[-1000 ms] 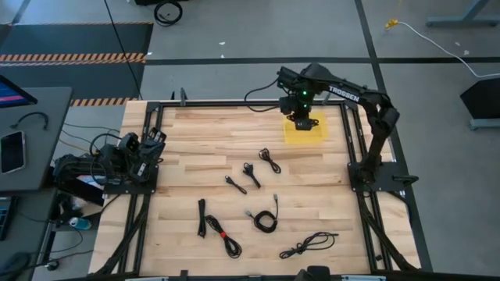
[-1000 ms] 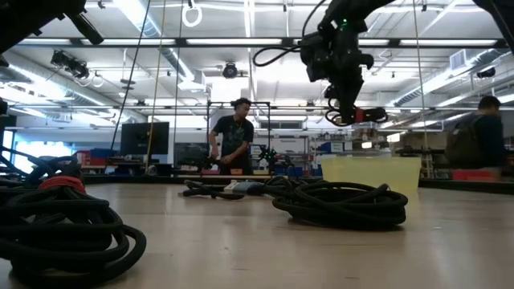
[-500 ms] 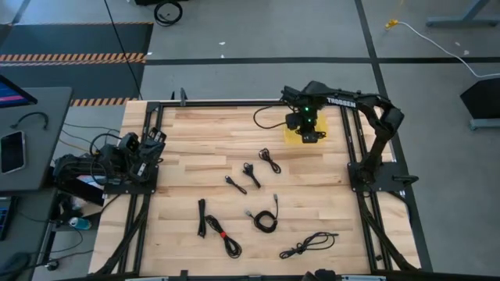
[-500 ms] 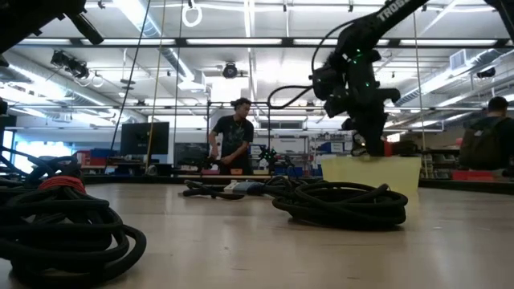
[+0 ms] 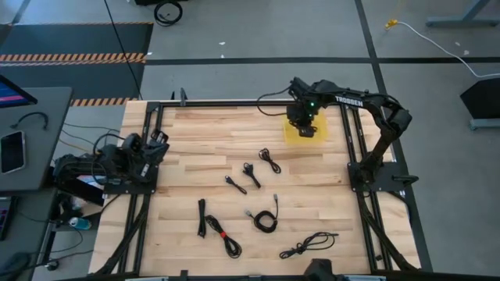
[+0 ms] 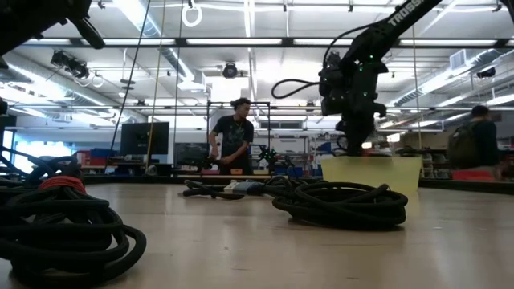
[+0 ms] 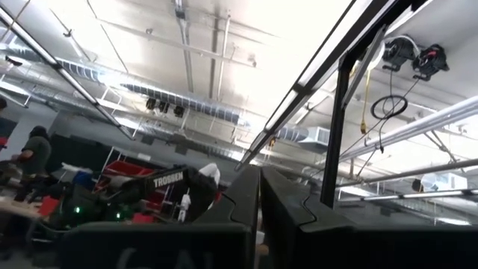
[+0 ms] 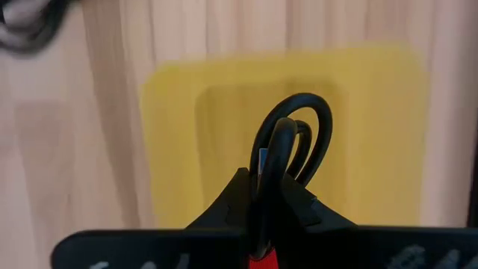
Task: Pick and place USB-C Cables
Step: Put the black charger cable into the yellow bin
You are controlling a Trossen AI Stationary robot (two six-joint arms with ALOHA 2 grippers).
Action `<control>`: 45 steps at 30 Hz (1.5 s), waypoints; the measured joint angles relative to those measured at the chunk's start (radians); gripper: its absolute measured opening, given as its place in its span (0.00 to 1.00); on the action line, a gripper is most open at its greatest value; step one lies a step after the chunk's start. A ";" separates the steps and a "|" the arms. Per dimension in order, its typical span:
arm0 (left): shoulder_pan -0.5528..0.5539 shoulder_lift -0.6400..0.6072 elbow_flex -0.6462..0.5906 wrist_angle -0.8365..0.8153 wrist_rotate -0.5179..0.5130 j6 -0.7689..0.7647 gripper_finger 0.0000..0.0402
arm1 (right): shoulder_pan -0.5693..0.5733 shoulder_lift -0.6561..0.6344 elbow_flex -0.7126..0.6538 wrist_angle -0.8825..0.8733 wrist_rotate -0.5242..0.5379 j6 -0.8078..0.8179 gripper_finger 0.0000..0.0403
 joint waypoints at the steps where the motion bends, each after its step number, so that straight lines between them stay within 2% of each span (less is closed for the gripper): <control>1: 0.000 0.000 0.000 -0.006 0.000 0.000 0.06 | 0.000 0.000 -0.001 0.008 -0.004 -0.003 0.06; 11: 0.000 0.000 0.000 -0.007 0.000 0.001 0.06 | 0.001 0.008 -0.005 -0.009 -0.038 -0.029 0.06; 21: 0.000 0.000 0.000 -0.006 0.000 0.002 0.06 | 0.007 0.008 -0.143 0.062 -0.046 -0.001 0.06; 29: 0.000 0.000 0.000 -0.006 0.000 0.002 0.06 | 0.015 0.008 -0.159 0.081 -0.047 0.024 0.06; 31: 0.000 0.000 0.000 -0.006 0.000 0.001 0.06 | 0.019 0.008 -0.159 0.083 -0.047 0.024 0.10; 37: 0.000 0.000 0.000 -0.006 0.000 0.001 0.06 | 0.040 0.008 -0.159 0.092 0.005 0.026 0.30; 41: 0.000 0.000 0.000 -0.006 0.000 0.001 0.06 | 0.057 0.008 -0.136 0.071 0.018 0.032 0.33; 45: 0.000 0.000 0.000 -0.006 0.000 0.000 0.06 | 0.073 0.008 -0.053 0.035 0.052 0.032 0.32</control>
